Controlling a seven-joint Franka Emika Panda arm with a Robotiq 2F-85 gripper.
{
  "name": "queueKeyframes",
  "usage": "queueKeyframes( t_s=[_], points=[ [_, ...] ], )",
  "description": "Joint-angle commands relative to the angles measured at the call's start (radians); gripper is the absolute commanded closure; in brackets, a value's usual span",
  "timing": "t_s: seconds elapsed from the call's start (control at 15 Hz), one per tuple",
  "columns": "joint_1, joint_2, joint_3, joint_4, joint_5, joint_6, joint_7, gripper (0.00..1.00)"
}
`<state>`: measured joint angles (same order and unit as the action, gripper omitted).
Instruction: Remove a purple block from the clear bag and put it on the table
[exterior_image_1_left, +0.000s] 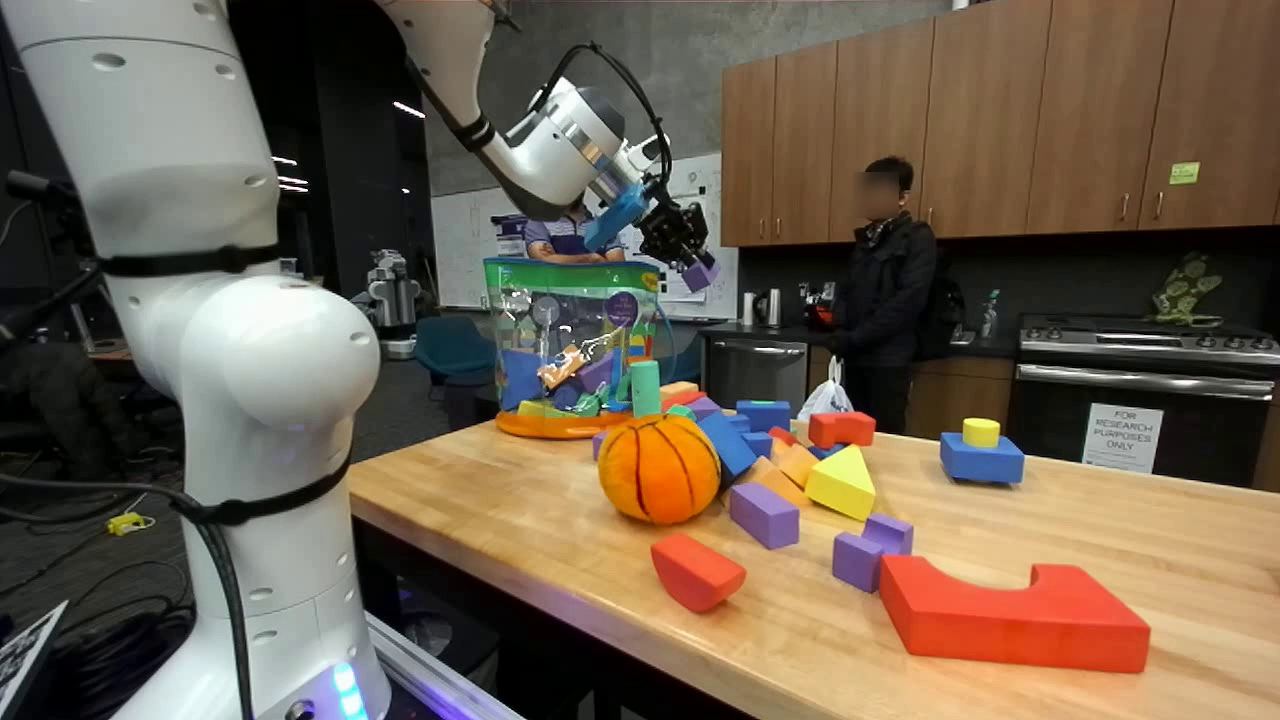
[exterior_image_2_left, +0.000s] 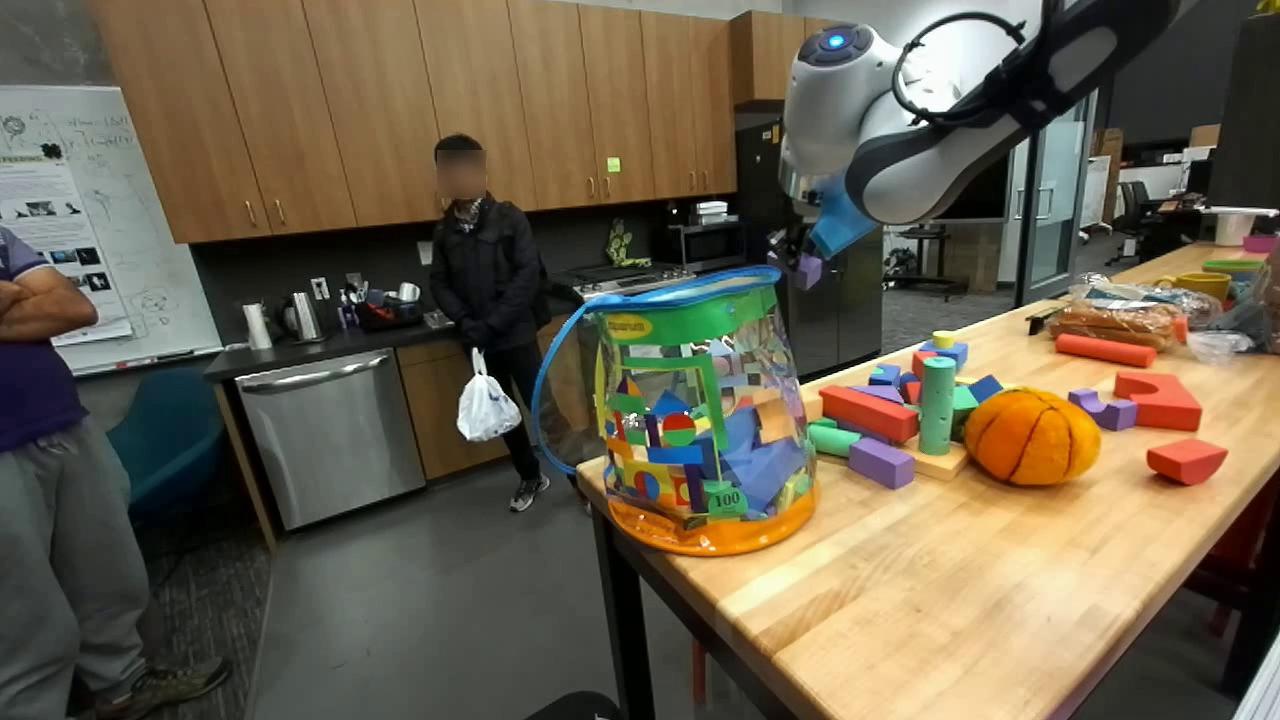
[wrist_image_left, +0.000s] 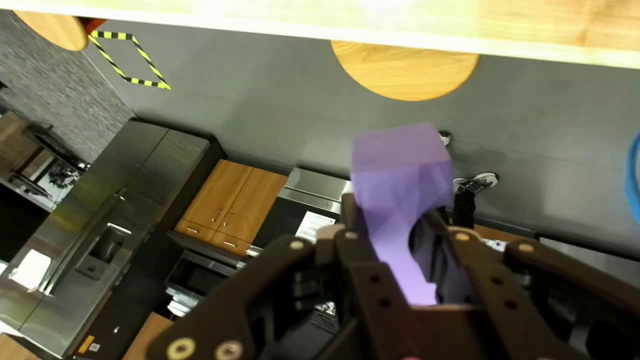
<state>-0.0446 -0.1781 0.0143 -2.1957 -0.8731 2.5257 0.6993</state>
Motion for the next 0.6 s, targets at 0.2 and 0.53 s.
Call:
queueKeyframes(
  t_s=[0.2,0.53],
  points=[
    [-0.084,-0.003,-0.075,-0.122,0.005,0.157,-0.017,0.93],
    [-0.104,0.026,-0.131,-0.178,-0.005,0.261,-0.03,0.93]
  ],
)
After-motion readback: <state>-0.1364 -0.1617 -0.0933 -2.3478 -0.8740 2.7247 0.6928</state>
